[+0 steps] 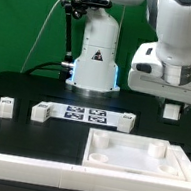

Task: Assemble one leg

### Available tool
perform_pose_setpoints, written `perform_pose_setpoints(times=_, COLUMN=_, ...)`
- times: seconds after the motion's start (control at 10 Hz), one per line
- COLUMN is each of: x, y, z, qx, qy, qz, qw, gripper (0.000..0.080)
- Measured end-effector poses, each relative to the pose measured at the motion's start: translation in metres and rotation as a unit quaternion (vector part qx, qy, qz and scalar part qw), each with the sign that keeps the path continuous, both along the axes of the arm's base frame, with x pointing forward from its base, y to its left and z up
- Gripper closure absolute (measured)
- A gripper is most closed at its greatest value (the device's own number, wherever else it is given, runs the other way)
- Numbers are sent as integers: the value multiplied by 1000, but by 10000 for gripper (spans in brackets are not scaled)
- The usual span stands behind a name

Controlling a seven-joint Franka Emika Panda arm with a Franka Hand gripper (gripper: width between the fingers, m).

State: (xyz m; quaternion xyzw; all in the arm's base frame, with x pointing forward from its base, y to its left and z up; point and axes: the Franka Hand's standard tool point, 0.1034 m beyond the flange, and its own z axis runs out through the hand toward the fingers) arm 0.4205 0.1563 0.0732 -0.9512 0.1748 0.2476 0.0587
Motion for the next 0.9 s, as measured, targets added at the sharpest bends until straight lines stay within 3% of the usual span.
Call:
perform_pose_setpoints(times=0.3, x=28, y=-17, z=16, qx=-33, qy=-117, qz=60, qw=991, gripper=511)
perform_pose_setpoints(times=0.5, x=44, y=-22, z=24, qx=-49, qy=-221, qz=105, qw=968, gripper=511)
perform_pose_setpoints(times=0.7, x=53, y=-19, z=24, qx=-47, qy=-290, qz=98, qw=951, gripper=511)
perform_pose_setpoints(times=0.9, x=46, y=-7, z=22, qx=-37, qy=-350, qz=98, qw=931, gripper=511)
